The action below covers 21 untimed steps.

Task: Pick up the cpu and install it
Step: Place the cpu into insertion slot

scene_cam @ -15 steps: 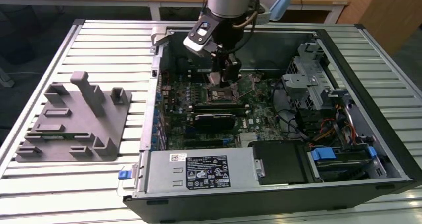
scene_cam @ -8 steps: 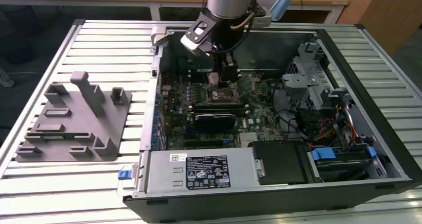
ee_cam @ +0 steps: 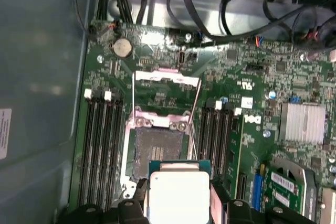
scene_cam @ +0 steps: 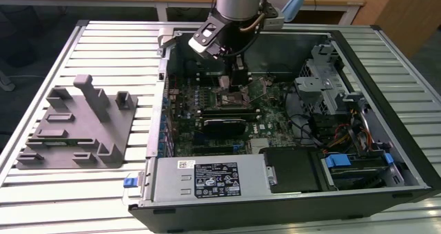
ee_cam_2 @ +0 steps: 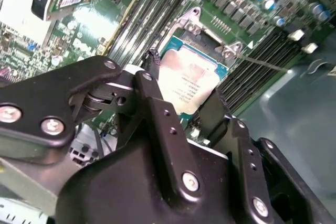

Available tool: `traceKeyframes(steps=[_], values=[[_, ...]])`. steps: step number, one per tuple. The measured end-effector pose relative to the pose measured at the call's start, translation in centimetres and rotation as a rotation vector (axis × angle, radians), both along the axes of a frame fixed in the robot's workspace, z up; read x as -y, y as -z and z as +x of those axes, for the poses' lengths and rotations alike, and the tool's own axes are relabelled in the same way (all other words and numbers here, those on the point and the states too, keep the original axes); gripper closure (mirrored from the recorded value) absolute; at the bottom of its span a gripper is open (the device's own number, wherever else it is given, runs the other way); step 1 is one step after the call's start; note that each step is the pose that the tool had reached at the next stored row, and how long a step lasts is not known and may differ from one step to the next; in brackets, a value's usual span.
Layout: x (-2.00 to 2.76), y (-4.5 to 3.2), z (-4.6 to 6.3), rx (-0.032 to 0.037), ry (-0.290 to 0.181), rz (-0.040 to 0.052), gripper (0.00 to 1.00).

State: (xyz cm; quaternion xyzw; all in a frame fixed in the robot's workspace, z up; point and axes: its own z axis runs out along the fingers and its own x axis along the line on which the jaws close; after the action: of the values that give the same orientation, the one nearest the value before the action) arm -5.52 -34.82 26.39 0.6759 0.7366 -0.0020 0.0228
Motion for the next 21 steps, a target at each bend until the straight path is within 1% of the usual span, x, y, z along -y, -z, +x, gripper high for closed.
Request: traceKeyframes(steps=[1, 2, 3, 5, 10, 14, 18, 21], values=[[0.0, 0.05, 0.0, 0.01, 0.0, 0.0003, 0.45], [0.0, 0.12, 0.0, 0.0168, 0.0, 0.0006, 0.45], [0.0, 0.21, 0.0, 0.0202, 0.0, 0.0008, 0.45], [0.0, 0.43, 0.0, 0.0242, 0.0, 0.0011, 0.45], [0.0, 0.94, 0.0, 0.0251, 0.026, 0.0008, 0.45], [-0.07, 1.46, 0.0, 0.0256, 0.027, 0.0009, 0.45], [-0.29, 2.0, 0.0, 0.0258, 0.027, 0.0004, 0.45], [-0.34, 2.35, 0.0, 0.0259, 0.029, -0.0006, 0.45]])
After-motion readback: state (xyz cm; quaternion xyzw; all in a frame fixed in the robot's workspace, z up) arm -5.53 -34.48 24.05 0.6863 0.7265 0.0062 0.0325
